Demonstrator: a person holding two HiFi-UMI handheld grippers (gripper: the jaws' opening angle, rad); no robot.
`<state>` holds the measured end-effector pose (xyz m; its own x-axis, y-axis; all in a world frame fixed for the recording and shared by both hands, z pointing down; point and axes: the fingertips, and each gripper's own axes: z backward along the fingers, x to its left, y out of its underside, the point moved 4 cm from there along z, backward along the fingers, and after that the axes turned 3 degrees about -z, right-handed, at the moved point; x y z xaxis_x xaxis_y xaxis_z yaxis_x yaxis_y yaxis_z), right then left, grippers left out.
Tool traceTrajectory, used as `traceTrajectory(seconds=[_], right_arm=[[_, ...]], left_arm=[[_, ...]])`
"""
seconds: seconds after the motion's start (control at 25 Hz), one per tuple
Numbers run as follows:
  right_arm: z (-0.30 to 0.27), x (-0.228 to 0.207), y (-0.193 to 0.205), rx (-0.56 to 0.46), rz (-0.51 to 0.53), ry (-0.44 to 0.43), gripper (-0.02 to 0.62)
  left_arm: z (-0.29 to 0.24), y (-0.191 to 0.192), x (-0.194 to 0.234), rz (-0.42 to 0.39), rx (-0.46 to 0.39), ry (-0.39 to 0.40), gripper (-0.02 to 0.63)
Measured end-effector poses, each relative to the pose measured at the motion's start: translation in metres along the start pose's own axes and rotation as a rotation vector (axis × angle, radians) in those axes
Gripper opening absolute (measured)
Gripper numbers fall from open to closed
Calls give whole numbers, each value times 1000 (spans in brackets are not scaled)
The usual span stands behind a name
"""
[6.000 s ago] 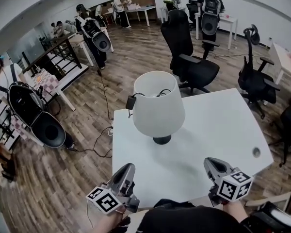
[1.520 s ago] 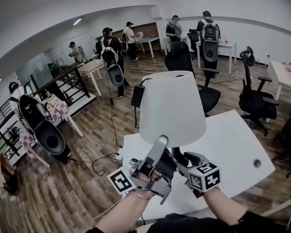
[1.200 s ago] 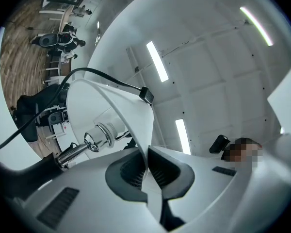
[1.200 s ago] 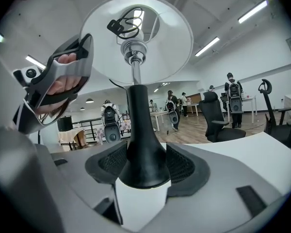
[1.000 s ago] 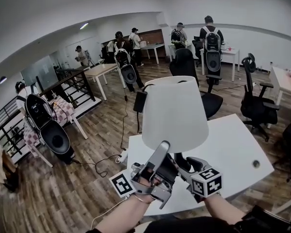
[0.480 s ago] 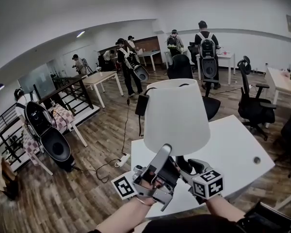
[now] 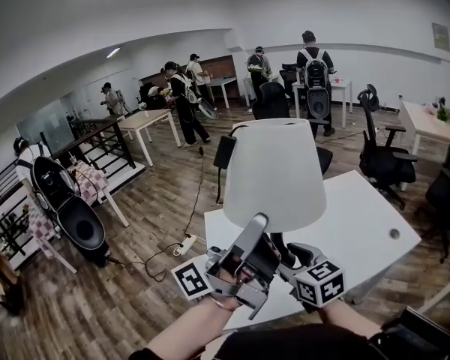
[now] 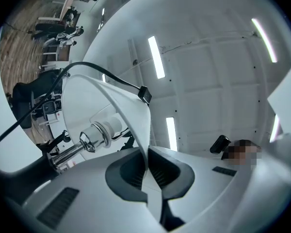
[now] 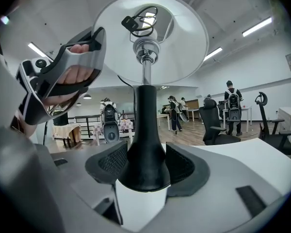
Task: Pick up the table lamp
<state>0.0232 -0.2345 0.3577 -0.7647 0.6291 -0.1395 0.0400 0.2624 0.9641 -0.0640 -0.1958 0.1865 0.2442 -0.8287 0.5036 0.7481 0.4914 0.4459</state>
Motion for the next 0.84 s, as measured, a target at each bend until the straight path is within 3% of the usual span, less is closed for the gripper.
traceTrajectory(seconds=[0.84], right_arm=[[-7,14,6,26,11,-11,256]], left_arm=[[17,-10,-3,-11,-44,-24,14]])
